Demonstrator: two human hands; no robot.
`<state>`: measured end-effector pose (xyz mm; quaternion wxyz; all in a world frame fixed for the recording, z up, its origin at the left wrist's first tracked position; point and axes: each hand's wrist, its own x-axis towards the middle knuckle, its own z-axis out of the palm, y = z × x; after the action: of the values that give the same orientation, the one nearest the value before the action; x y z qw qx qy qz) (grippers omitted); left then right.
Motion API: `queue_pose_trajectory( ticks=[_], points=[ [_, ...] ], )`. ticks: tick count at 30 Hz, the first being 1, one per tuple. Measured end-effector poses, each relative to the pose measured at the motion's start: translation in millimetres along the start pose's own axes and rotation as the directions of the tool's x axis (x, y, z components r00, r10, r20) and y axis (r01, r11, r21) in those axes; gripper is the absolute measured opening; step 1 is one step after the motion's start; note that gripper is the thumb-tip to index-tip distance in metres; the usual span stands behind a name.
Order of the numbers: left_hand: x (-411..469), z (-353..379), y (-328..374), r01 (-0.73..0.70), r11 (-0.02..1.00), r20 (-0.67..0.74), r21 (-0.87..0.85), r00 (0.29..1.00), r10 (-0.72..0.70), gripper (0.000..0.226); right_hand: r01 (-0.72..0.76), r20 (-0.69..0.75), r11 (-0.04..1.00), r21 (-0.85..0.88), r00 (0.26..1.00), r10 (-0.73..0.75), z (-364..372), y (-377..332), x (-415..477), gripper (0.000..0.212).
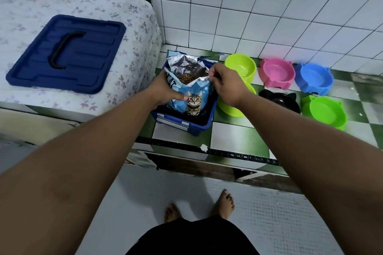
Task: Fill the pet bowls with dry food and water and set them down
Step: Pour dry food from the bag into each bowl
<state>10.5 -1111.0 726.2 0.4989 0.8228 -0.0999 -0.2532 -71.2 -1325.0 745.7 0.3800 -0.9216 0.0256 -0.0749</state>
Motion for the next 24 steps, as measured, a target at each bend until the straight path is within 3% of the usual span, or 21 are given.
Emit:
queue_pose_trajectory(
  ticks=[5,16,20,24],
  points=[
    [0.4,-1.7,-5.2,-0.062,0.998,-0.05,-0.029,0.997,0.061,0.087,0.019,-0.038,0.999,0.031,0.999,-0.018,-4.9,-2.0,3.0,0.008],
    [-6.2,-7.7,4.5,-0.137,0.989,-0.149,-0.056,0.981,0.127,0.079,0.038,-0.129,0.987,0.154,0.991,-0.018,-11.3,-16.4,3.9,0.006],
    [-10.5,-15.4,9.5,-0.145,0.987,-0.144,-0.076,0.981,0.133,0.068,0.015,-0.146,0.967,0.254,0.989,0.023,-12.6,-22.6,3.0,0.02],
    [-13.6,-26.2,18.9,-0.141,0.985,-0.128,-0.101,0.984,0.127,0.055,-0.049,-0.079,0.945,0.325,0.994,0.079,-15.5,-19.7,0.4,0.053]
  ],
)
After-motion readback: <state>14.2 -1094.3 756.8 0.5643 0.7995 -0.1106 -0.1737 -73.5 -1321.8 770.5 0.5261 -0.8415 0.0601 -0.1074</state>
